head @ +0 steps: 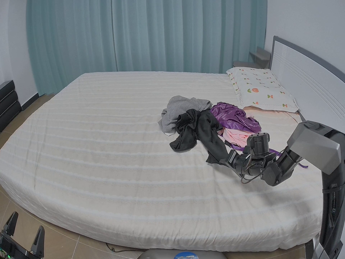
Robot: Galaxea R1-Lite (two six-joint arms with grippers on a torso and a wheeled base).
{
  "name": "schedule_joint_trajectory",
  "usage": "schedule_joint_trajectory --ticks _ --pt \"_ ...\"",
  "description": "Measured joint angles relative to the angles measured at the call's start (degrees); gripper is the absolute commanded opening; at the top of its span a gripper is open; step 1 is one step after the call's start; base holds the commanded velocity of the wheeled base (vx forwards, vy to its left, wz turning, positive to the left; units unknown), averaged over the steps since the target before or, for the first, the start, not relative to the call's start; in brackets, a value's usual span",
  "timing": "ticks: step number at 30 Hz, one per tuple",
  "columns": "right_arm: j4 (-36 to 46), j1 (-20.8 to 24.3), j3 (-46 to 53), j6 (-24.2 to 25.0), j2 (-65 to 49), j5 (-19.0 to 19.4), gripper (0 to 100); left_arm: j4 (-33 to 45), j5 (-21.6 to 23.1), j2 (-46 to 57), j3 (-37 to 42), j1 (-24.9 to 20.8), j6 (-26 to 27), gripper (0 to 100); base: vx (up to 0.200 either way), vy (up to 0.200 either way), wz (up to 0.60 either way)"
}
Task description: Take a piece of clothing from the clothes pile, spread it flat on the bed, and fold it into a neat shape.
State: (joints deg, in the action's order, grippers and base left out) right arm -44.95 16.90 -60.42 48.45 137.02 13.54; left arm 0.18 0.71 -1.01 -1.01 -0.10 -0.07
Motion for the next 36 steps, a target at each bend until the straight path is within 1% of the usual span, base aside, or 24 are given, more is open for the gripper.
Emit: schedule_joint_trajectory --ticks 6,13,18,27,31,33,36 --pt "-8.12 2.41 13.34 1.04 -11.67 1.04 0 0.00 0.00 0.00 0.00 0.00 0.00 100 0.000 0.000 0.00" --pt "-11.85 5.86 21.26 1.41 -25.66 1.40 0 0.00 0.00 0.00 0.00 0.00 0.05 100 0.000 0.000 0.00" --pt "-12.53 8.55 23.24 1.34 -35.07 1.51 0 -0.02 0.05 0.00 0.00 0.00 0.10 100 0.000 0.000 0.00" --pt "-12.73 13.08 23.60 1.23 -47.77 2.07 0 -0.11 0.41 -1.13 0.00 -0.61 0.17 100 0.000 0.000 0.00" --pt "-12.64 15.10 24.13 1.17 -51.85 2.27 0 -0.45 1.72 -1.57 0.00 -0.91 0.15 100 0.000 0.000 0.00" --pt "-12.62 15.51 24.34 1.15 -52.98 2.27 0 -1.05 2.05 -1.79 -0.09 -0.98 -0.41 100 0.000 0.000 0.00" --pt "-12.61 15.79 24.48 1.12 -54.05 2.27 0 -2.54 2.73 -3.01 -2.40 -1.13 -2.79 100 0.000 0.000 0.00"
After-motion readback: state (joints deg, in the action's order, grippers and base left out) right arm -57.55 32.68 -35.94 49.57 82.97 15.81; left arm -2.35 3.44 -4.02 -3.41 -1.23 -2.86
